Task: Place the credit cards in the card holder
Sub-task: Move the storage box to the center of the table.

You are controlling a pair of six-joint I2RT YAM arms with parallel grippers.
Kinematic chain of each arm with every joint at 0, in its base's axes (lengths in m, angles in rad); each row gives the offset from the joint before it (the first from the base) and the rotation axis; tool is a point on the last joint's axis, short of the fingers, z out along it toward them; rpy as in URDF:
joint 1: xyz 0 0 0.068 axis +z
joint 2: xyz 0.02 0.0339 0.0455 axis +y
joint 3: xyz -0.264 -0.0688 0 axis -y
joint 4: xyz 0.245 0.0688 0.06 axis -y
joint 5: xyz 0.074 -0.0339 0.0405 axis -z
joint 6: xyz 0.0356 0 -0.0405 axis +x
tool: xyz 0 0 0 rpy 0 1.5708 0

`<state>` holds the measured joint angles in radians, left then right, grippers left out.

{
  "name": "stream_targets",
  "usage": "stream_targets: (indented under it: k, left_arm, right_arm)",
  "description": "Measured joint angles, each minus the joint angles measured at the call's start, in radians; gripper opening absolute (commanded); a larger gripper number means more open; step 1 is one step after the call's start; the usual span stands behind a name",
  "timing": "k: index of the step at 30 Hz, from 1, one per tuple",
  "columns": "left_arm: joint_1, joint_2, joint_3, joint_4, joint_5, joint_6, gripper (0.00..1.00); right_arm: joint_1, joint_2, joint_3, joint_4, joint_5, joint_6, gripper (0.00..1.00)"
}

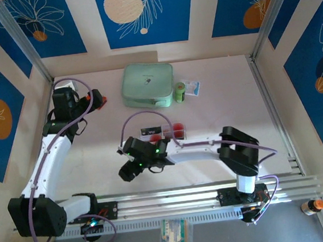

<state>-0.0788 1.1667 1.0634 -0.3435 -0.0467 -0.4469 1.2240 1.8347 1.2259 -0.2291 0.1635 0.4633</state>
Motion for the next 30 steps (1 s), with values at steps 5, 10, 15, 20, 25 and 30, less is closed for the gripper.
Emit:
stream_targets:
  k: [5, 10, 15, 20, 25, 30]
  left_arm:
    - [0.0, -0.013, 0.011, -0.017, -0.006, 0.0, 1.0]
    - [0.0, -0.013, 0.011, -0.02, -0.005, -0.001, 1.0]
    - [0.0, -0.013, 0.011, -0.025, 0.005, 0.0, 1.0]
    - [0.0, -0.013, 0.01, -0.025, 0.018, 0.0, 1.0]
    - [0.0, -0.019, -0.015, -0.025, 0.03, -0.001, 1.0]
    - [0.0, -0.027, -0.047, -0.024, 0.04, -0.002, 1.0]
  right_arm:
    - [-0.008, 0.076, 0.013, -0.008, 0.035, 0.001, 0.78]
    - [-0.05, 0.089, 0.008, -0.019, 0.065, 0.001, 0.78]
    - [-0.129, 0.073, -0.027, -0.019, 0.108, -0.003, 0.78]
    - [-0.24, 0.043, -0.084, -0.028, 0.134, -0.031, 0.78]
    - [-0.357, 0.006, -0.125, -0.039, 0.132, -0.074, 0.78]
    - [-0.401, -0.085, -0.143, -0.055, 0.067, -0.109, 0.78]
